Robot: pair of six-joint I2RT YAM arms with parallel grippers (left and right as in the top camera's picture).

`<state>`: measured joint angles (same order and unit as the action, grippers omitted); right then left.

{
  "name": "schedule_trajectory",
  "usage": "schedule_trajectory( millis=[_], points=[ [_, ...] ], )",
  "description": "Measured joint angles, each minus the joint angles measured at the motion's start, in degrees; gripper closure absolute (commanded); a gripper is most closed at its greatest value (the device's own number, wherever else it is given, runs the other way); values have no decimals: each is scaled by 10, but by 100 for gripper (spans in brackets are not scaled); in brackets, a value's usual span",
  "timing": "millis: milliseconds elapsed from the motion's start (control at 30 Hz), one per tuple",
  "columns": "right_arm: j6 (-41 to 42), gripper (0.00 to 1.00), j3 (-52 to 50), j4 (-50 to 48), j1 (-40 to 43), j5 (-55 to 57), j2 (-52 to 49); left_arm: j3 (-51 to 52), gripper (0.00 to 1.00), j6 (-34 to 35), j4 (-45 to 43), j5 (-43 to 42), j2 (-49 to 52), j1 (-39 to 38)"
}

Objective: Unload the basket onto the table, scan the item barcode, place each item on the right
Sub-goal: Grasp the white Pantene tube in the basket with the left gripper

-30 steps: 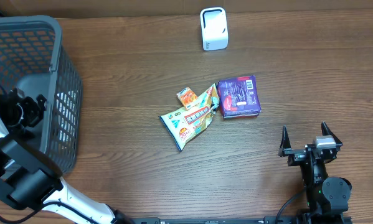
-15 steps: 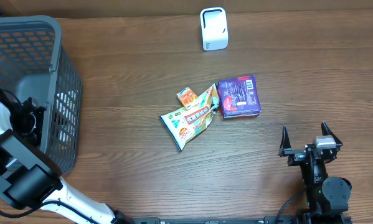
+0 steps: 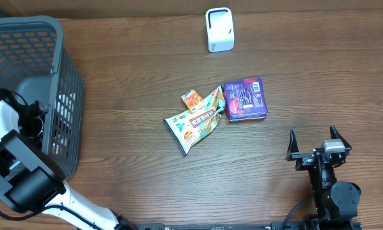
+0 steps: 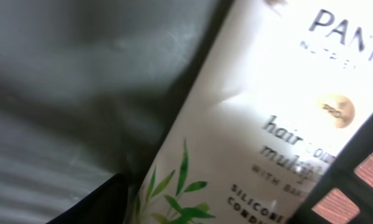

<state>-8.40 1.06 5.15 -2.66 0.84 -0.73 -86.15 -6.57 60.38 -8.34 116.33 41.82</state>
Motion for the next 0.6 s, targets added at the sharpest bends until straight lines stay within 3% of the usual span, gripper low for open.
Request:
schedule_trajectory(
  millis=[100,133,400,600],
  points=[
    [0,0,0,0,0,0,0,0,84,6,-4,5,0,0],
    [0,0,0,0,0,0,0,0,89,12,-3,5,0,0],
    [0,0,0,0,0,0,0,-63,96,27,62,19,4,0],
    [0,0,0,0,0,0,0,-212,96,39,152,3,11,0]
  ],
)
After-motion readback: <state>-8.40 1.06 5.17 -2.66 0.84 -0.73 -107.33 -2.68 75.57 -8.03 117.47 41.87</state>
